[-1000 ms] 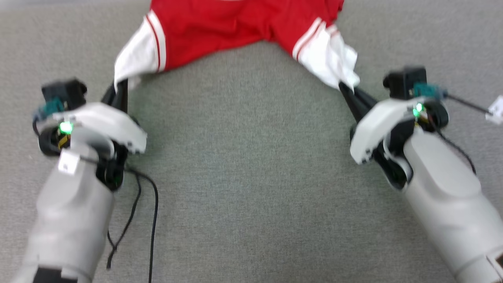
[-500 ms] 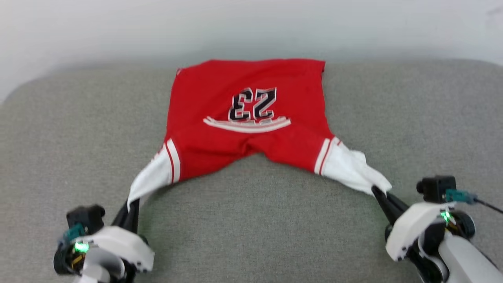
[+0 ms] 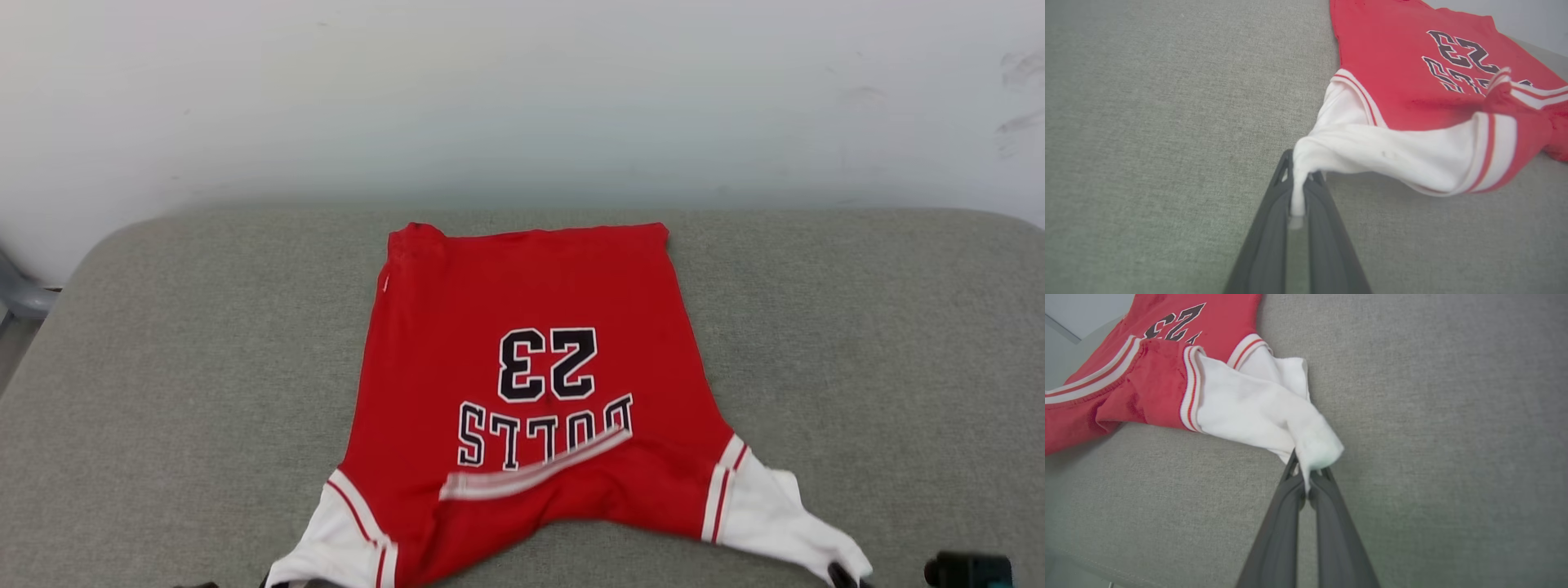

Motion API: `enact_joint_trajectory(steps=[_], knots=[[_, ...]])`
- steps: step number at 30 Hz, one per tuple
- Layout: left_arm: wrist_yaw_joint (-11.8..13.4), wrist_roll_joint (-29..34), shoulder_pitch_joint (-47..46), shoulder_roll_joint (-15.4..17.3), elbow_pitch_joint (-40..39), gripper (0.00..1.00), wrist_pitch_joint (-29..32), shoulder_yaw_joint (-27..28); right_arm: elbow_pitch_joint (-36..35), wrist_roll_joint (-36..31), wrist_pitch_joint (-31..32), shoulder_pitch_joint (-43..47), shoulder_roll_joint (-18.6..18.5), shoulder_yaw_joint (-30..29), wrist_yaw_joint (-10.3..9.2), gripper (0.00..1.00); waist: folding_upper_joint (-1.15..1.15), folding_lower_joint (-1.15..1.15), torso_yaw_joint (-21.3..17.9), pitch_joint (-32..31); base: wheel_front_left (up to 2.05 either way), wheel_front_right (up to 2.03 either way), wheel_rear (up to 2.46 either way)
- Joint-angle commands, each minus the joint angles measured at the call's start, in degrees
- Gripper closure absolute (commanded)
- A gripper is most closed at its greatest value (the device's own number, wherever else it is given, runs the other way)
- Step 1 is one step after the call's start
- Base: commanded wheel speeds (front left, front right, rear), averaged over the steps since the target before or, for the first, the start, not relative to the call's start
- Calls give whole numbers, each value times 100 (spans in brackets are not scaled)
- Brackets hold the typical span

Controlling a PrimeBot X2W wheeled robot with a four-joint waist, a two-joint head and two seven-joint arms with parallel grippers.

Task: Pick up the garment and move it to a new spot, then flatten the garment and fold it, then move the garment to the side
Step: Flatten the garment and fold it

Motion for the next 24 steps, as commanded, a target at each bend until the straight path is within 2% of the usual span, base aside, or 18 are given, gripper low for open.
enact_joint_trajectory(steps=[1, 6, 7, 8, 9, 10, 11, 17, 20, 24], knots=[[49, 31, 108, 48, -41, 100, -9, 30, -118, -104, 51, 184, 73, -96, -4, 100, -1, 1, 21, -6, 0, 0, 0], [151, 5, 293, 52, -236, 100, -44, 58, -732, -515, 443, 865, 542, -603, -4, 100, -1, 1, 88, -4, 0, 0, 0], [166, 9, 306, 50, -269, 100, -48, 51, -825, -573, 498, 946, 590, -658, -4, 95, -1, 1, 95, -3, 0, 0, 0], [159, 34, 306, 48, -306, 100, -56, 30, -908, -623, 545, 991, 631, -688, -4, 72, -1, 1, 97, -4, 0, 0, 0], [171, 69, 298, 56, -341, 100, -49, 1, -998, -650, 586, 1018, 680, -707, -4, 40, -1, 1, 100, -3, 0, 0, 0], [187, 94, 273, 53, -382, 100, -47, -33, -1066, -703, 611, 1015, 707, -720, -4, 2, -1, 1, 105, -2, 0, 0, 0], [186, 133, 242, 54, -419, 100, -35, -78, -1124, -727, 636, 968, 725, -696, -4, 0, -1, 1, 109, 1, 0, 0, 0], [201, 292, 29, -8, -664, 100, -18, -273, -1226, -816, 475, 111, 869, -839, -3, 0, -1, 1, 210, 139, 0, 0, 0], [178, 354, -163, -50, -849, 100, -75, -315, -1056, -866, 402, -684, 915, -1005, -3, 0, -1, 1, 319, 389, 0, 0, 0], [123, 420, -490, -119, -1072, 100, -165, -361, -373, -970, 473, -2031, 786, -1257, -3, 0, -1, 1, 511, 797, 0, 0, 0]])
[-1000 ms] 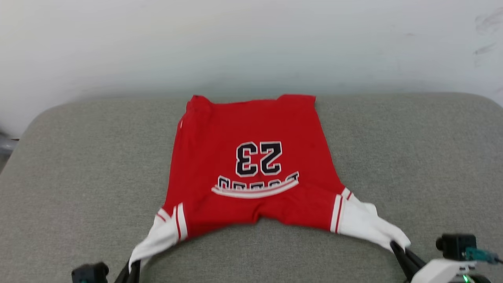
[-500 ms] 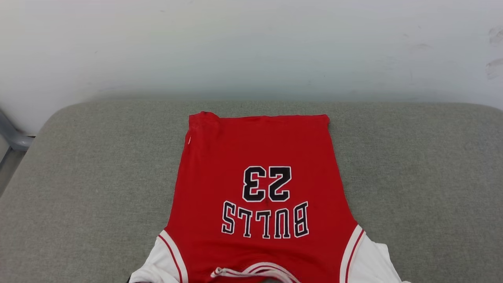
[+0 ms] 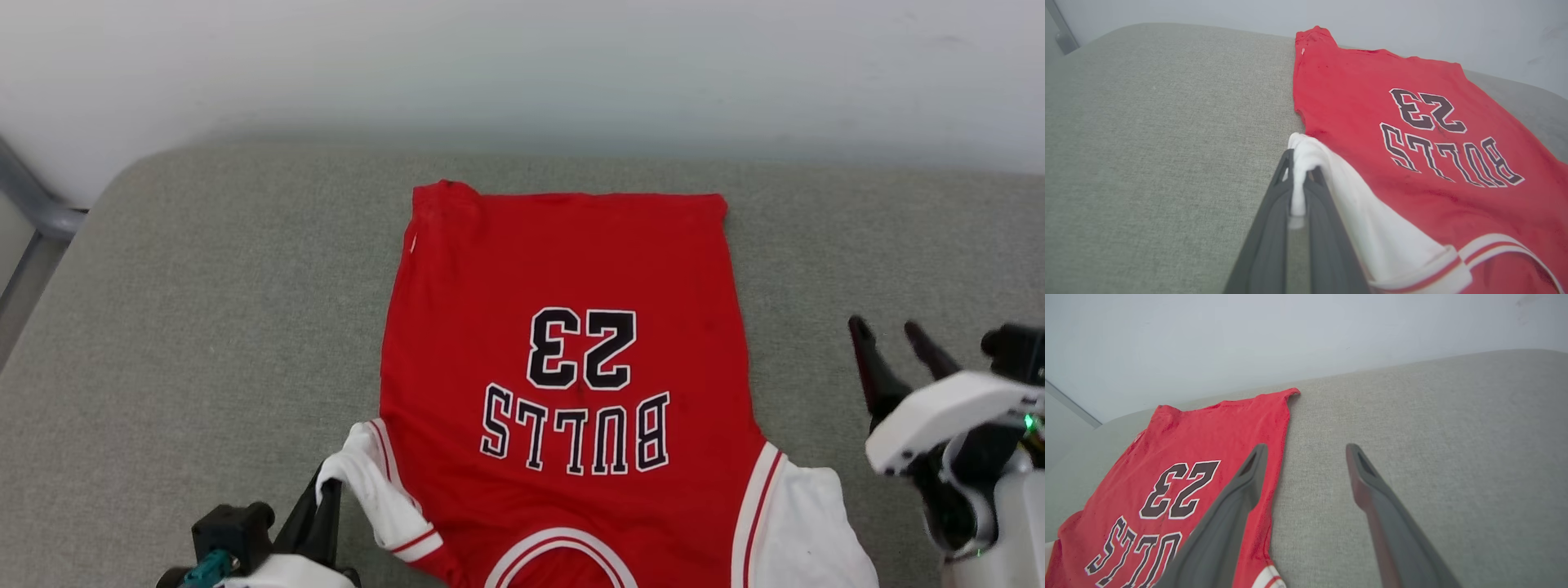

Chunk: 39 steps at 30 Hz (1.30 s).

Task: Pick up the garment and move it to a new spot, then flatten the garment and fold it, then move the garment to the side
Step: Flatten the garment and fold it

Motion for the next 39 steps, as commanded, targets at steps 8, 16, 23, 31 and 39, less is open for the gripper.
enact_joint_trajectory(steps=[8, 16, 23, 31, 39], knots=[[-235, 202, -888, -293, -266, 100, -168, -266, 2287, -309, 878, -2772, -506, -379, -2, 0, 0, -1, 798, 1051, 0, 0, 0], [-503, 286, -1395, -557, -378, 100, -290, -408, 3594, -825, 1994, -4576, -817, -580, -2, 0, 0, -1, 1318, 1753, 0, 0, 0], [-726, 358, -1676, -743, -384, 100, -323, -482, 4081, -1392, 2255, -5382, -880, -829, -2, 0, 0, -1, 1646, 2131, 0, 0, 0], [-883, 464, -1833, -868, -324, 100, -341, -324, 4943, -2062, 2944, -5543, -792, -1407, -7, 0, 0, -1, 1746, 2336, 0, 0, 0], [-1004, 585, -1705, -966, -285, 100, -344, -180, 5173, -2658, 3462, -5488, -611, -1963, -6, 100, 0, -1, 1695, 2265, 0, 0, 0]])
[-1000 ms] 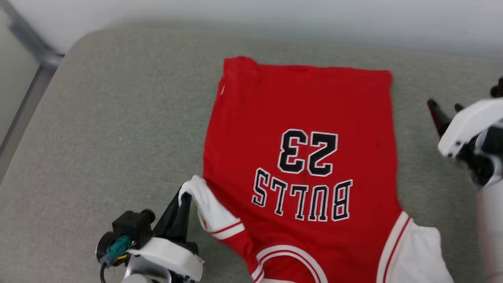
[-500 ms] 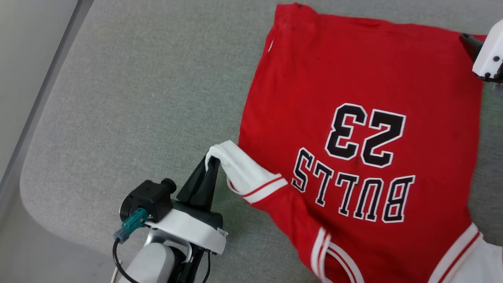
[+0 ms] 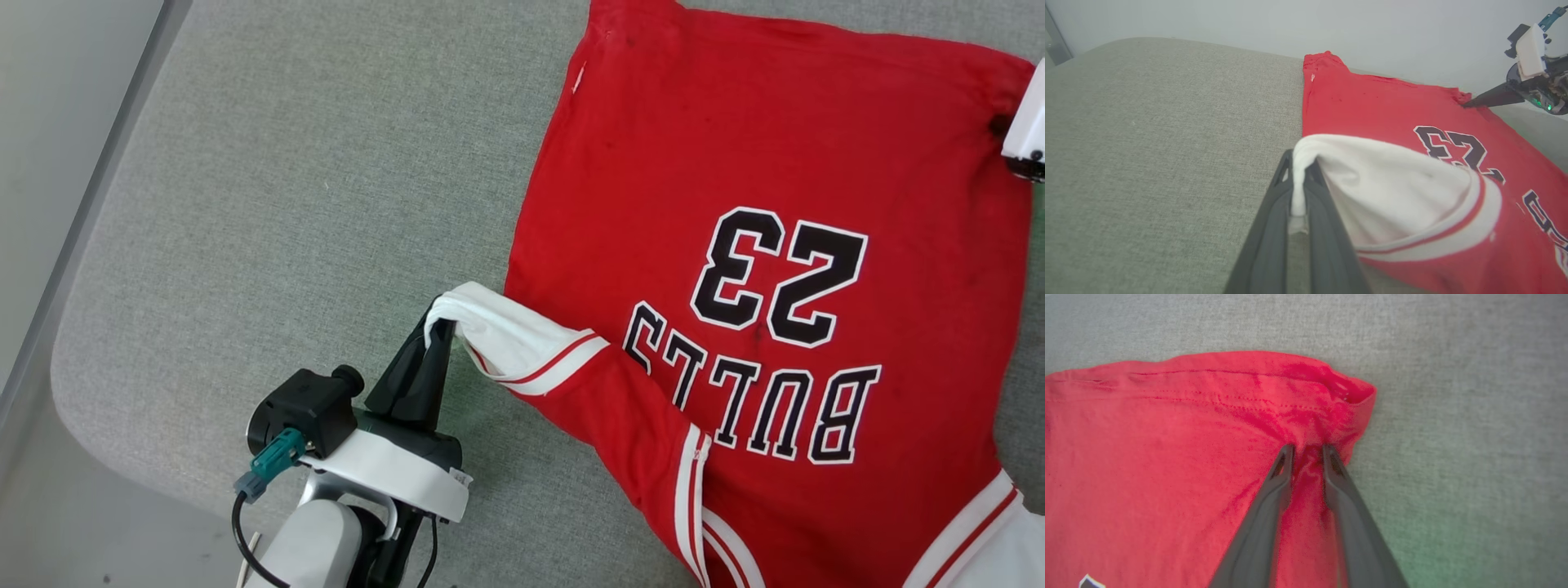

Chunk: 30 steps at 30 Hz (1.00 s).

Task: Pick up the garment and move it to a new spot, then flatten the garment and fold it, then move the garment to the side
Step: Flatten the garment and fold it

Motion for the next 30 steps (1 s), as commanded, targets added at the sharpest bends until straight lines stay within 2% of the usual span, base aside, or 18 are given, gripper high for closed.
enact_joint_trajectory(steps=[1, 8, 15, 19, 23, 27, 30], knots=[[-9, 15, 42, -10, 6, 100, -41, 35, 190, -101, 78, 322, 142, -4, -8, 100, 0, 0, -22, -44, 0, 0, 0], [-25, 63, 262, 73, 136, 100, -42, 126, -118, -19, -307, 24, -86, 306, -7, 100, 0, 0, -260, -458, 0, 0, 0], [119, -13, 485, 150, 272, 100, -27, 269, -615, 852, -565, 659, -441, 1048, -7, 100, 0, 0, -733, -933, 0, 0, 0], [202, -54, 632, 261, 306, 100, 33, 359, -1328, 1619, -555, 1496, -585, 1334, -7, 100, 0, 0, -1149, -1140, 0, 0, 0], [290, -113, 768, 369, 336, 100, 112, 465, -2454, 2371, -521, 2713, -601, 1398, -7, 100, 0, 0, -1608, -1338, 0, 0, 0], [380, -131, 895, 486, 377, 100, 175, 556, -3645, 2826, -500, 4101, -445, 1202, -6, 100, 0, 0, -2017, -1545, 0, 0, 0], [449, -168, 1005, 544, 413, 100, 225, 620, -4444, 2966, -502, 5039, -137, 935, -6, 100, 0, 0, -2264, -1703, 0, 0, 0]])
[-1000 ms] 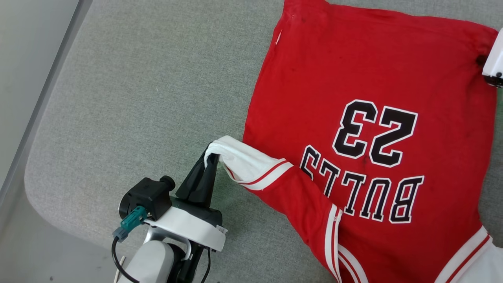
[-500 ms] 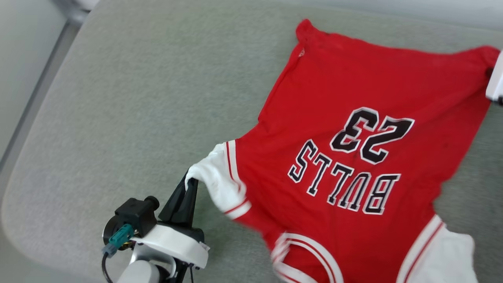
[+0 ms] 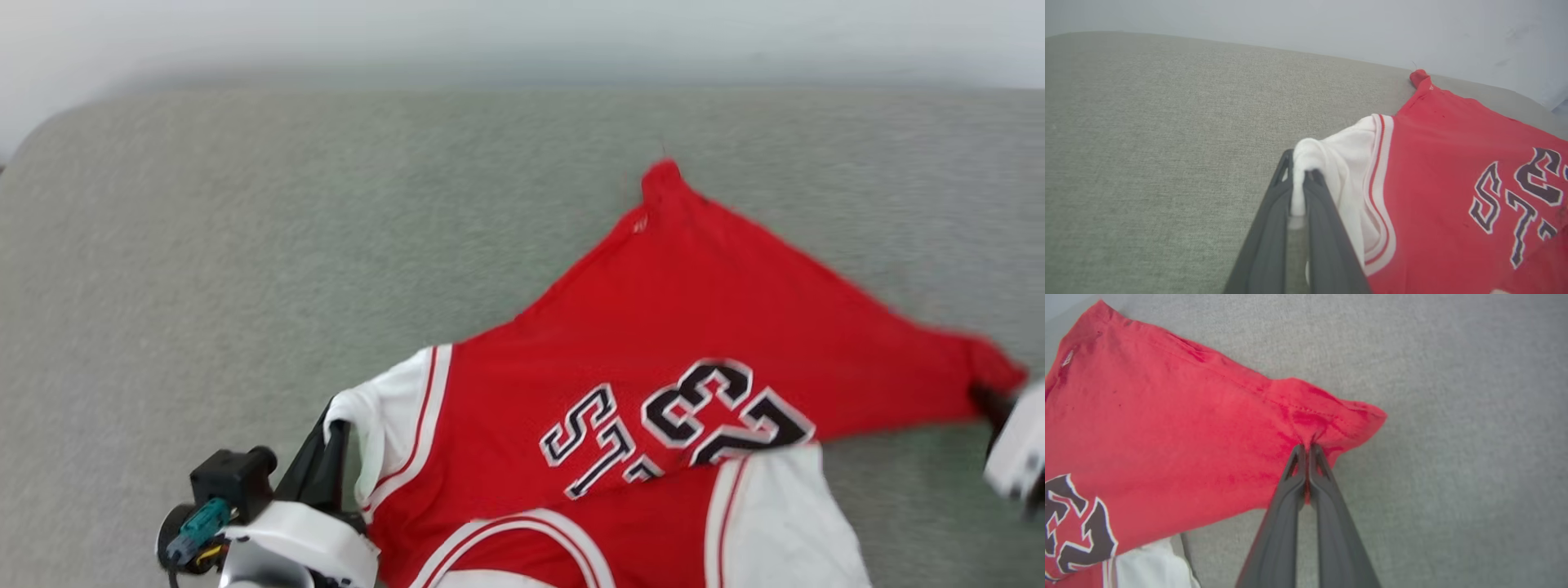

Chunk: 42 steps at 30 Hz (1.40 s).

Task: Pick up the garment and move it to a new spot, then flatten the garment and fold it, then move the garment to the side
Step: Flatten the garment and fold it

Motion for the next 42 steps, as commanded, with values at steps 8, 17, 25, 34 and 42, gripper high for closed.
enact_joint_trajectory(steps=[8, 17, 25, 34, 42], knots=[[112, -119, 282, 146, 70, 100, 174, 99, -1337, -52, -19, 1885, 923, -551, -4, 100, 0, 0, -566, -437, 0, 0, 0], [121, -187, 336, 135, 125, 100, 175, 84, -1118, 510, -463, 2930, 1100, -618, -4, 0, 0, 0, -471, -428, 0, 0, 0], [73, -196, 213, 85, 150, 100, 139, -21, -1046, 248, -2462, 2380, 1106, -527, -3, 0, 0, 0, -369, -379, 0, 0, 0], [33, -142, -105, 67, 5, 100, 89, -112, -490, 190, -2736, 884, 490, 211, -3, 0, 0, 0, -170, -38, 0, 0, 0], [-145, -80, -632, -44, 20, 100, -12, -285, -5, 368, -5, -905, -450, 1206, -3, 0, 0, 0, 245, 485, 0, 0, 0]])
